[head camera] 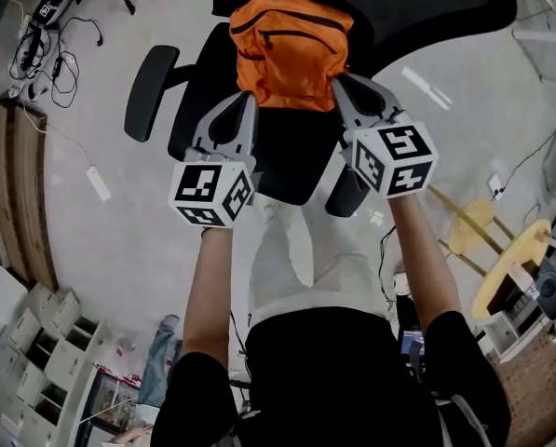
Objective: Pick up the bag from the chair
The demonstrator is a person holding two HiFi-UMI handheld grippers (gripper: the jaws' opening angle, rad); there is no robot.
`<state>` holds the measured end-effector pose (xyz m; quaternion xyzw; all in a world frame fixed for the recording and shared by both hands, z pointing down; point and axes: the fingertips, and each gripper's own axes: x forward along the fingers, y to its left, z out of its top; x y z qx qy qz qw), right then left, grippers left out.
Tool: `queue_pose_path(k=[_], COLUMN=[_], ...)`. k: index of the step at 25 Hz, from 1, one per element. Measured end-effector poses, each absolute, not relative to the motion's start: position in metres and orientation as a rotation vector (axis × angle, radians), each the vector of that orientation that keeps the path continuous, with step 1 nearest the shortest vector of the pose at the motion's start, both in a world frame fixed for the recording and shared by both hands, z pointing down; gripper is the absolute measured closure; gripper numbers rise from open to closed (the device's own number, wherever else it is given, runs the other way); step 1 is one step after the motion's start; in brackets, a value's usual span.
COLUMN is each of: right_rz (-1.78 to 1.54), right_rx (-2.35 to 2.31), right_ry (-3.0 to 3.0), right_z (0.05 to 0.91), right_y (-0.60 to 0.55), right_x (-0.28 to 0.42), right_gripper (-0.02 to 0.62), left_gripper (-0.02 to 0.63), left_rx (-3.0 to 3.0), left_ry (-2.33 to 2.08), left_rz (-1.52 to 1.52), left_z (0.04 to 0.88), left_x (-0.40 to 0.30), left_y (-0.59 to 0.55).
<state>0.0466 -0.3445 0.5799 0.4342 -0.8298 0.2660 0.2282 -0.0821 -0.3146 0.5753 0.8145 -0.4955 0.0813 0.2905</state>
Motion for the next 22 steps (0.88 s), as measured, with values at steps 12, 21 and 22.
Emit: queue_pose_path(k=[12, 21, 22], right_rz=[0.693, 0.71, 0.714], right_rx=[1.188, 1.227, 1.23], right_ry=[-2.196, -2.124, -2.119], right_z=[0.63, 0.665, 0.669], right_y=[-0.376, -0.402, -0.405], right_x=[0.053, 0.062, 0.063], right_gripper=[0.436, 0.351, 0.347], left_gripper=[0.483, 0.382, 0.38], left_rx=[2.072, 2.048, 2.048], left_ry=[-1.296, -1.291, -1.294], left_rz=[0.259, 0.306, 0.307], left_z=[0.645, 0.69, 0.693], left_x=[-0.091, -0.097, -0.098], left_y=[-0.345, -0.377, -0.381])
